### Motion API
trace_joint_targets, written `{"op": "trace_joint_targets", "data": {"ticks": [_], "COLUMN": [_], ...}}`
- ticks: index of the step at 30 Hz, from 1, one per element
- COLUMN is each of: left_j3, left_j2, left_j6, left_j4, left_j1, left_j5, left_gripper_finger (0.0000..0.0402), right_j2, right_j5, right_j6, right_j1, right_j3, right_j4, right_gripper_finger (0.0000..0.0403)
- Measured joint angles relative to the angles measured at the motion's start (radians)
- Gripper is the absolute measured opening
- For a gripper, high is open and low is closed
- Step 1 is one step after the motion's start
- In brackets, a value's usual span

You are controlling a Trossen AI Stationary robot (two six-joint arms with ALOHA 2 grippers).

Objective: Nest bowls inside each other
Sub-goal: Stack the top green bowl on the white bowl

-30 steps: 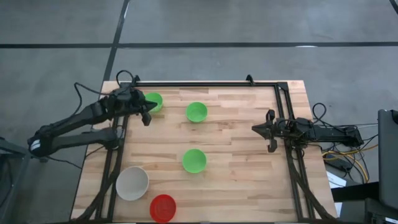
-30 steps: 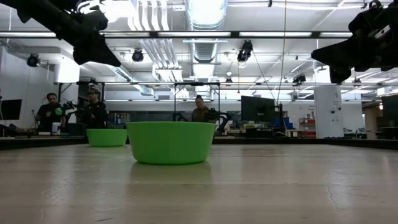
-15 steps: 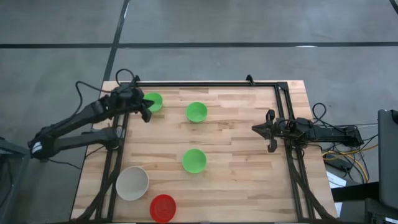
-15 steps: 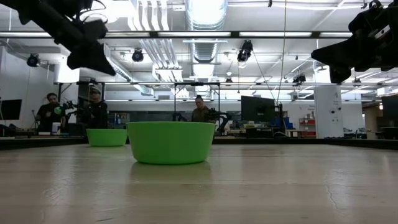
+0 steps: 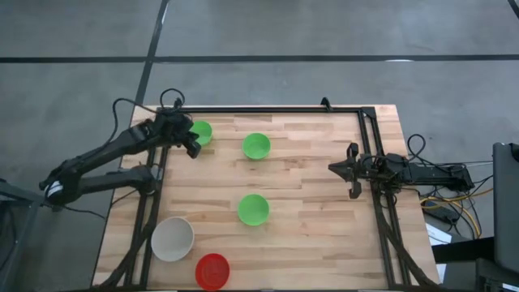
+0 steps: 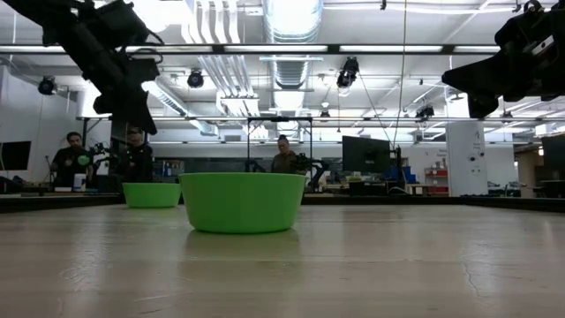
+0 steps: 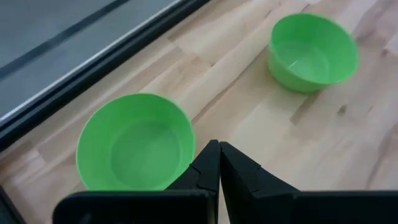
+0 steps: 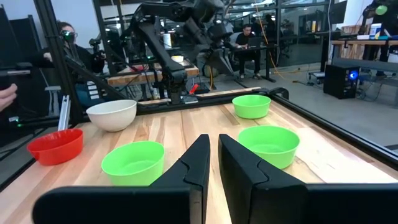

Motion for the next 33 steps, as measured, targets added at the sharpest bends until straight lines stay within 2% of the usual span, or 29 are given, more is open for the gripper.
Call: {"op": "trace_joint_targets", "data": {"ticks": [10,23,33], "left_j3": [0.05,0.175,0.176], "left_j2": [0.148,0.328,0.419], "left_j6": [-0.018,-0.046,-0.045], "left_j4": [0.0,-0.091,-0.071], "left_j1": [0.078,0.097,0.134], "left_j5": [0.024,0.026,0.037], "left_gripper_finger": [0.0012,0.0013,0.0051], "right_j2": [0.0,0.0,0.0], "right_j5": [0.0,0.0,0.0], "right_j6": [0.0,-0.001,-0.001], "right_j1": [0.0,0.0,0.0], "right_j3": [0.0,0.0,0.0], "right_j4": [0.0,0.0,0.0], "right_gripper_finger": [0.0034,0.0034,0.0034]}}
